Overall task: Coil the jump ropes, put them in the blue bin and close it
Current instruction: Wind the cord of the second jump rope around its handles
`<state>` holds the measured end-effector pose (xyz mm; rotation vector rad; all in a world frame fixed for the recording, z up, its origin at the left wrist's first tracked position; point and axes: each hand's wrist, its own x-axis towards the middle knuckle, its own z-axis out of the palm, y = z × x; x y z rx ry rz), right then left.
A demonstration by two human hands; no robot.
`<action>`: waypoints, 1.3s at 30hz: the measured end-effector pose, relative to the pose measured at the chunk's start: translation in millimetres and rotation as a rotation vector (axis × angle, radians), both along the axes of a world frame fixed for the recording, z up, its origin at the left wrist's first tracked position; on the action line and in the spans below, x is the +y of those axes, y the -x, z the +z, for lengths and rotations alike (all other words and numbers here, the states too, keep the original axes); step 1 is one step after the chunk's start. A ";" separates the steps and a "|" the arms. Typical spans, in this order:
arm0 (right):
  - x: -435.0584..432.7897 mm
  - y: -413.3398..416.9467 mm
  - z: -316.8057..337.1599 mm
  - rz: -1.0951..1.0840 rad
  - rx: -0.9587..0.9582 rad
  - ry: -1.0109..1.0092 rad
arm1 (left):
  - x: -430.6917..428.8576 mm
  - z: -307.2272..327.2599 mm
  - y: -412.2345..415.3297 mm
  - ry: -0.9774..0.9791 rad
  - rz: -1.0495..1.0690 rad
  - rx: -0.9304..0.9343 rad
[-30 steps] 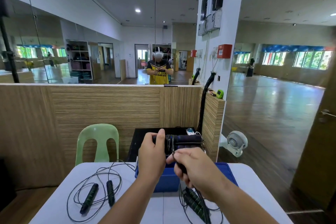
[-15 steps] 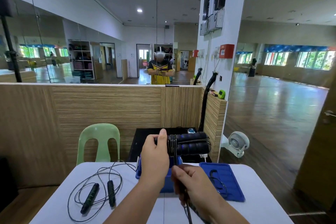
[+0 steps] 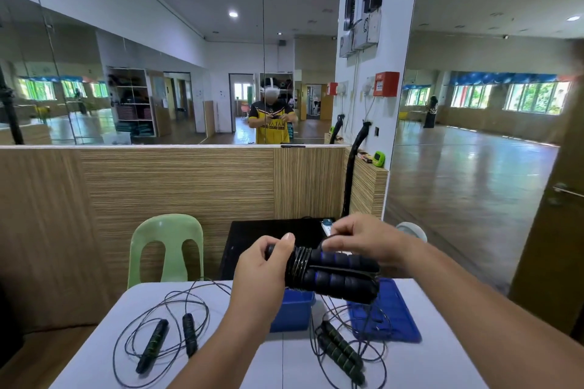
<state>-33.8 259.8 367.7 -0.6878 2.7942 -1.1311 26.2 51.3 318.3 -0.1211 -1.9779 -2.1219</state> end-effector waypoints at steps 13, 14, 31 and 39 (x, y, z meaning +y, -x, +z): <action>-30.9 -36.8 56.8 0.009 0.113 -0.152 | -5.1 -9.4 12.4 0.212 0.146 0.068; -33.9 -42.3 54.8 0.003 0.133 -0.159 | -5.1 -11.2 13.7 0.220 0.164 0.073; -69.6 -91.2 -43.5 -0.190 -0.372 0.793 | 9.7 -20.6 25.6 0.185 0.385 0.143; -78.4 -97.9 -72.0 -0.169 -0.247 0.814 | 10.9 -14.5 27.3 0.101 0.371 0.092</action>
